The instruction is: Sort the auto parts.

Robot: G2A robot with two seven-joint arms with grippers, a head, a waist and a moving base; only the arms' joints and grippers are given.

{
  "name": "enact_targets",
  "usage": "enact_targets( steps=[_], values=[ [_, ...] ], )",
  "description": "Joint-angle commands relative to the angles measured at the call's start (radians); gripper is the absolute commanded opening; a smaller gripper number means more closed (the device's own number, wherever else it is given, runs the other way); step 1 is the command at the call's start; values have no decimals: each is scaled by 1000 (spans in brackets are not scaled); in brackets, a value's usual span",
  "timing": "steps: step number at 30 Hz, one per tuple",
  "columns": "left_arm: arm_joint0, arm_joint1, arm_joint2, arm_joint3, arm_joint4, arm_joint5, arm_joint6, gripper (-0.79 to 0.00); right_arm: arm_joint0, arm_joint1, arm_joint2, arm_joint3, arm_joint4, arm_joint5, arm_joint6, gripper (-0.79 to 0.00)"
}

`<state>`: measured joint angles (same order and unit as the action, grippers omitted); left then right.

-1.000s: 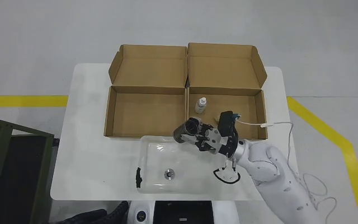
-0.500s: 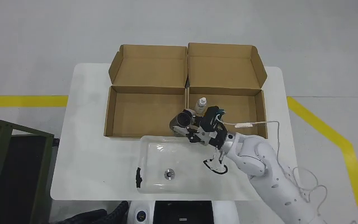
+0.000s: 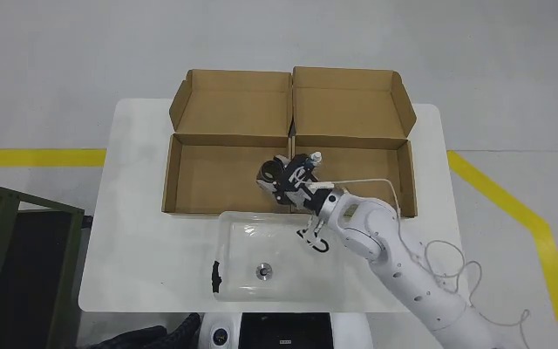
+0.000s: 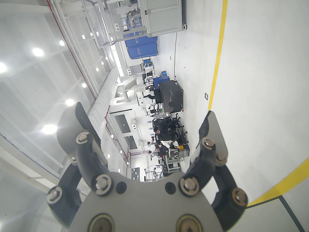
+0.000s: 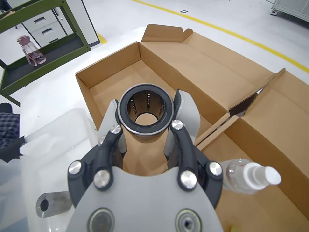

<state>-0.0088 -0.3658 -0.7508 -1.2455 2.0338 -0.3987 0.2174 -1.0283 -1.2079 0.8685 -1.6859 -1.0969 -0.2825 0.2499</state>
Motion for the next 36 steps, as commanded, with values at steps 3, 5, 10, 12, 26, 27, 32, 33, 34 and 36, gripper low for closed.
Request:
enact_targets(
  steps=[3,5,10,12,26,27,32,33,34,36],
  values=[
    [0,0,0,0,0,0,0,0,41,-18,-34,41,-27,39,6,-785],
    [0,0,0,0,0,0,0,0,61,-27,-48,67,-38,62,10,-785],
    [0,0,0,0,0,0,0,0,112,-50,-78,130,-55,100,21,-785],
    [0,0,0,0,0,0,0,0,129,-59,-90,151,-62,110,27,-785],
    [0,0,0,0,0,0,0,0,222,-121,-158,295,-99,185,69,-779],
    [0,0,0,0,0,0,0,0,225,-125,-162,302,-101,188,70,-770],
    [0,0,0,0,0,0,0,0,238,-142,-178,334,-125,203,87,-677],
    [0,0,0,0,0,0,0,0,240,-145,-180,340,-128,204,88,-656],
    [0,0,0,0,0,0,0,0,241,-148,-181,345,-130,205,90,-628],
    [0,0,0,0,0,0,0,0,243,-153,-183,355,-135,207,93,-570]
  ],
)
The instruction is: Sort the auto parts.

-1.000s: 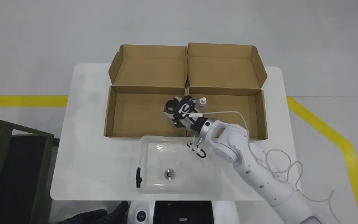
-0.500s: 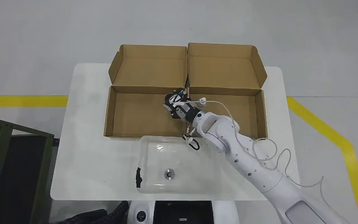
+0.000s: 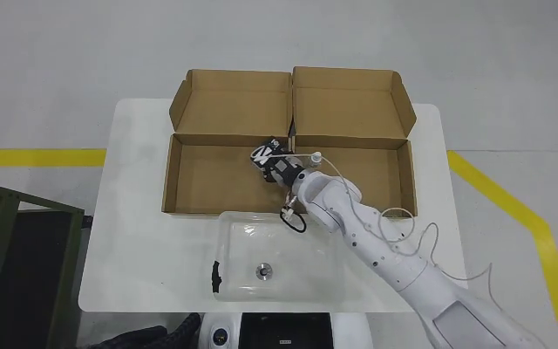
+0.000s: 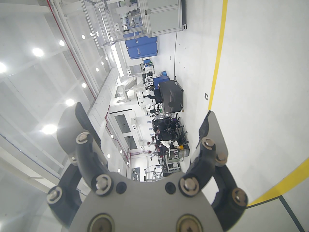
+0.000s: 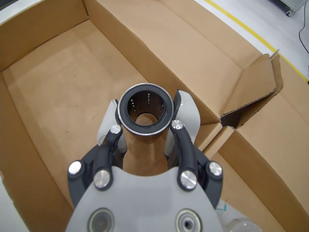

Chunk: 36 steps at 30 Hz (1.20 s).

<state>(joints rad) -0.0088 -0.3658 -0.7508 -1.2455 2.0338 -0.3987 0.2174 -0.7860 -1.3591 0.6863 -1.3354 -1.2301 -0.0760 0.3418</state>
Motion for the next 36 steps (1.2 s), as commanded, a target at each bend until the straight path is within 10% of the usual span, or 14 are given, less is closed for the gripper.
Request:
enact_targets(
  steps=[1,12,19,36],
  values=[
    [0,0,0,0,0,0,0,0,1,-4,-1,9,-5,1,4,-542],
    [0,0,0,0,0,0,0,0,-18,-18,16,19,-32,-10,13,-416],
    [0,0,0,0,0,0,0,0,-52,-14,44,-50,-64,-26,23,-49],
    [0,0,0,0,0,0,0,0,-240,30,156,-380,-97,-204,64,-6]
  ],
)
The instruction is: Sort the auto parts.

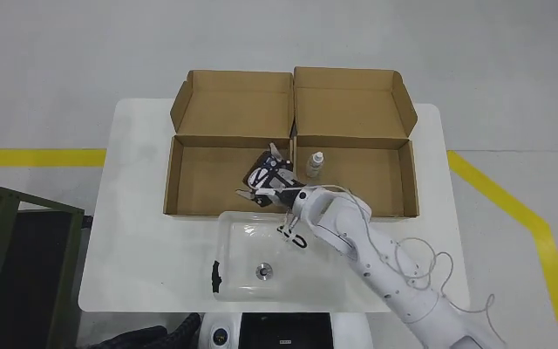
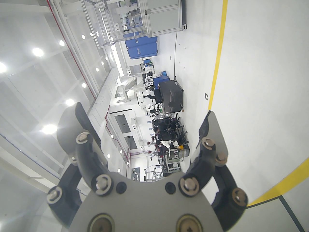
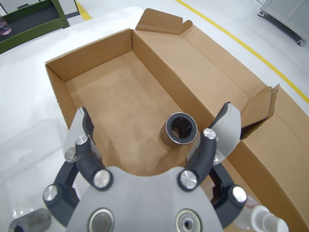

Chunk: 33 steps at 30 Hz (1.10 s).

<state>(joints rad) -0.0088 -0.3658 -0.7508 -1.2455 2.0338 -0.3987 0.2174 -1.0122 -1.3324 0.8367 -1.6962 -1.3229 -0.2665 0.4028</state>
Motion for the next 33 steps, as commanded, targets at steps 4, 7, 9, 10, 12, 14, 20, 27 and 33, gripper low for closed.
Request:
enact_targets(
  steps=[4,7,9,10,12,14,20,27,33],
  values=[
    [0,0,0,0,0,0,0,0,-81,19,33,-103,-15,-79,10,-15],
    [0,0,0,0,0,0,0,0,-140,34,54,-172,-16,-149,14,-18],
    [0,0,0,0,0,0,0,0,-187,45,67,-218,-21,-197,14,-12],
    [0,0,0,0,0,0,0,0,-208,51,78,-239,-29,-217,17,-6],
    [0,0,0,0,0,0,0,0,-252,62,96,-277,-45,-253,14,-6],
    [0,0,0,0,0,0,0,0,-295,73,118,-309,-59,-286,7,0],
    [0,0,0,0,0,0,0,0,-428,104,170,-369,-133,-367,-49,0],
    [0,0,0,0,0,0,0,0,-515,128,217,-382,-186,-418,-115,0],
    [0,0,0,0,0,0,0,0,-534,140,241,-348,-204,-443,-138,-31]
  ],
)
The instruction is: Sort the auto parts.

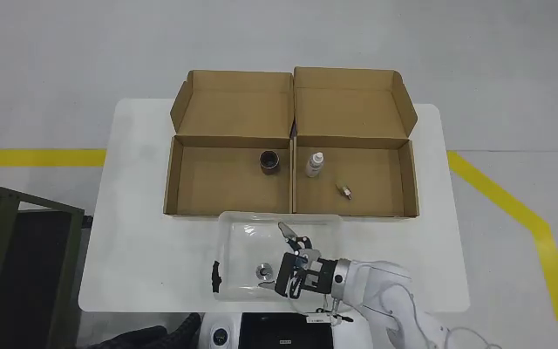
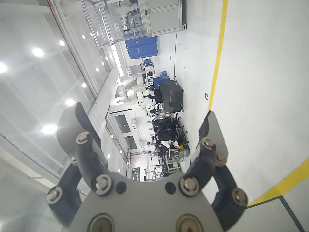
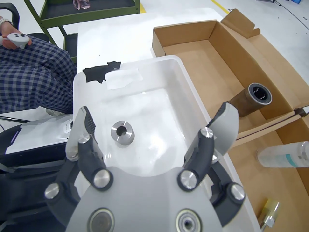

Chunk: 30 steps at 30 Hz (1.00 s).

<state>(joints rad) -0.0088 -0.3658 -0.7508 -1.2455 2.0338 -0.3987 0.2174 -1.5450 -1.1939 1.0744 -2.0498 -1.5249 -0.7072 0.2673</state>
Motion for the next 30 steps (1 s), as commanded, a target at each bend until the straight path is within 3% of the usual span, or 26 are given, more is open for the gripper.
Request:
enact_targets(
  steps=[1,30],
  values=[
    [0,0,0,0,0,0,0,0,-1,3,6,12,-5,-4,-4,-49],
    [0,0,0,0,0,0,0,0,105,5,-108,159,-85,0,37,-108]
  ],
)
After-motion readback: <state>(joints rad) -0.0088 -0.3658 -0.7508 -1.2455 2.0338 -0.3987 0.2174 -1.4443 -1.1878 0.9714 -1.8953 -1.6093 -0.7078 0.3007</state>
